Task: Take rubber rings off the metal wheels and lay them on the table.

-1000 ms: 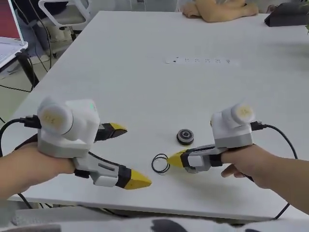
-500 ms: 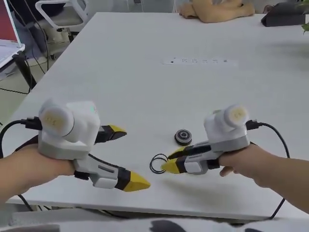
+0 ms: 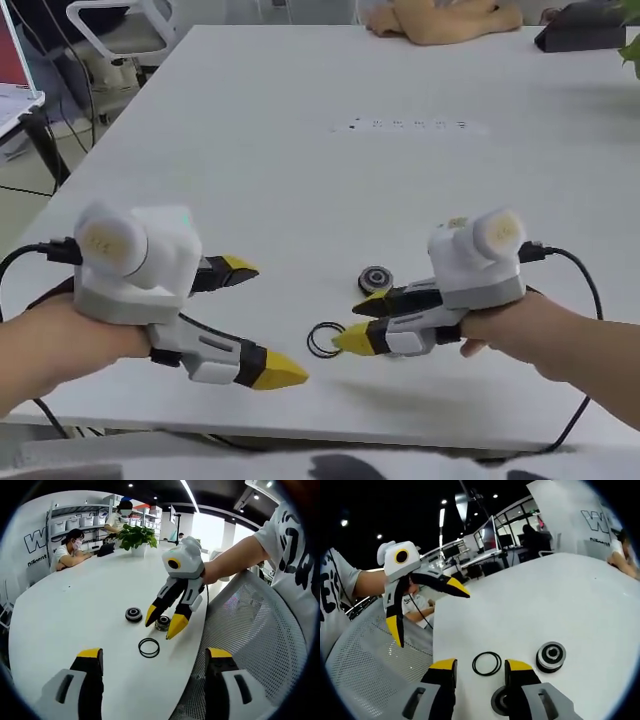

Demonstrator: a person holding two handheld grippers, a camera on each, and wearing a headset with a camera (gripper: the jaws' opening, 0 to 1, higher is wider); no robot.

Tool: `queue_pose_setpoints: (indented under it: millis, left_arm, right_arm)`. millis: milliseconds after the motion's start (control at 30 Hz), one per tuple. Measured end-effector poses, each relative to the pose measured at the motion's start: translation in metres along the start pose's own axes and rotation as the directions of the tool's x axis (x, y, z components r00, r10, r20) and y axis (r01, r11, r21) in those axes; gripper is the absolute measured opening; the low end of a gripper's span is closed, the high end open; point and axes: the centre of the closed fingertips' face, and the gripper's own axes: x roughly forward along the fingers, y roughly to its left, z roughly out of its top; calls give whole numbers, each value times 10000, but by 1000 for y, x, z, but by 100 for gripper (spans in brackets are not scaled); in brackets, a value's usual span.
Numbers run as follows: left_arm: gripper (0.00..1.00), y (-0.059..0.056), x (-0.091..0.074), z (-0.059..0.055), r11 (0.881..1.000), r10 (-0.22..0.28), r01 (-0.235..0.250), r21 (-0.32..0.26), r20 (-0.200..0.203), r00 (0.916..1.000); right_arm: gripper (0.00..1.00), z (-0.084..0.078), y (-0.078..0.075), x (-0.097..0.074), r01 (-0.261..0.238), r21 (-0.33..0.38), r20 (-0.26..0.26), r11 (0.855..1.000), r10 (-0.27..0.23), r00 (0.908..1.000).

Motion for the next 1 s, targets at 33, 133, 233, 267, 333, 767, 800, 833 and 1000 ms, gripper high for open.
queue_pose_setpoints:
  millis: [33,133,233,267,333,767,800,833,1000]
  left_arm:
    - [81,1,0,0,10000,-1,1,7,-10,10000]
    - [80,5,1,0,10000,18,-18,-64,-26,10000]
    - [79,7,3,3,9999,18,-18,-109,45,10000]
    - [79,7,4,5,10000,15,-15,-99,60,10000]
    - [79,7,6,7,10000,-6,6,-68,69,10000]
    - [76,17,19,20,9998,-47,45,183,117,9999]
    - [75,18,20,22,9998,-51,48,211,134,9999]
    - [74,19,21,23,9997,-56,53,220,143,9999]
    - [73,22,29,28,9996,-108,104,271,148,9998]
  right_arm:
    - [36,0,-1,-1,24,1,30,10000,-25,10000]
    - [36,1,-7,-7,173,49,114,9998,-173,9998]
    - [36,3,-11,-12,308,122,261,9995,-311,9992]
    - [36,4,-11,-14,352,175,305,9992,-357,9989]
    - [36,5,-12,-17,431,154,376,9990,-436,9983]
    - [36,7,-31,-34,917,344,680,9952,-938,9933]
    - [36,7,-32,-36,951,360,698,9948,-974,9928]
    - [36,7,-34,-37,985,379,730,9944,-1011,9922]
    - [36,8,-41,-43,1164,487,848,9920,-1202,9891]
